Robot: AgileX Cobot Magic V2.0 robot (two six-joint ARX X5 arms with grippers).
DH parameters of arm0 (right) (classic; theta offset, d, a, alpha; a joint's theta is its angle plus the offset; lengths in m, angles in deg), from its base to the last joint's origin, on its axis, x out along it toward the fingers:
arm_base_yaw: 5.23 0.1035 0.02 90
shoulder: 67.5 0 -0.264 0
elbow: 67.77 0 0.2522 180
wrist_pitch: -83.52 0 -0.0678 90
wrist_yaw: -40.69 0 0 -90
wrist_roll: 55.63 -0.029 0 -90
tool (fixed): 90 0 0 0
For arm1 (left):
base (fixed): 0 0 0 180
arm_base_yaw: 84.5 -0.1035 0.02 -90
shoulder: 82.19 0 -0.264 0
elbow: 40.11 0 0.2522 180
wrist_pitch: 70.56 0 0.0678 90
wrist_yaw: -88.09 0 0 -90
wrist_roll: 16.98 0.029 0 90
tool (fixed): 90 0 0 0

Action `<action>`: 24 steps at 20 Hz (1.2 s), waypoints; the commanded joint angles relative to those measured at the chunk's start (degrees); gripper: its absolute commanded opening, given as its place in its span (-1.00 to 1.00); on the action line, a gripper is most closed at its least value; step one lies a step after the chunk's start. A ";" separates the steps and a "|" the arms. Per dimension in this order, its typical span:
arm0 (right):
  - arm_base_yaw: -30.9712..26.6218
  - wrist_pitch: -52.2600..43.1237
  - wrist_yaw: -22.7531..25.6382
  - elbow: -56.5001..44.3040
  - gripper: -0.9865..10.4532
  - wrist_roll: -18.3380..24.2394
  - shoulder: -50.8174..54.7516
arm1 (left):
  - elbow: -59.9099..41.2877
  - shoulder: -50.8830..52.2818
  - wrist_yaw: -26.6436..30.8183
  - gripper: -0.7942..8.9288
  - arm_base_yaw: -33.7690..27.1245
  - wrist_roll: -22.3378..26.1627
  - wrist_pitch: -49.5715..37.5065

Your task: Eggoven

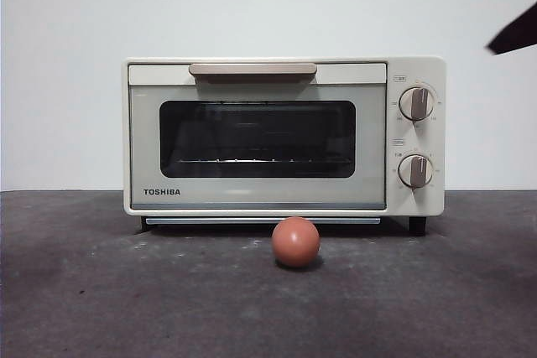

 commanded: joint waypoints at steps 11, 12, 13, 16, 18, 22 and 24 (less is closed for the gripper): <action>15.43 -21.84 22.12 3.21 -0.23 -13.42 -29.09 | 1.01 -0.24 -0.20 -0.82 1.09 0.87 -0.48; 15.47 -22.16 22.51 4.52 -0.23 -13.44 -31.85 | 1.01 -0.24 -0.20 -0.82 1.44 0.87 -0.48; 15.47 -22.12 23.06 5.75 -0.23 -13.44 -34.03 | 1.01 -0.24 -0.17 -0.82 1.68 0.90 -0.48; 15.52 -22.12 23.47 9.57 -0.23 -13.44 -40.76 | 1.01 -0.24 -0.17 -0.82 2.32 0.90 -0.48; 15.63 -22.08 23.47 11.72 -0.23 -13.42 -44.39 | 1.01 -0.24 -0.17 -0.82 2.75 0.90 -0.50; 16.11 -22.08 24.68 14.32 -0.23 -13.42 -49.66 | 1.01 -0.24 -0.17 -0.82 3.50 0.87 -0.50; 16.11 -22.12 25.24 14.84 -0.23 -13.44 -51.58 | 1.01 -0.24 -0.17 -0.82 3.76 0.90 -0.55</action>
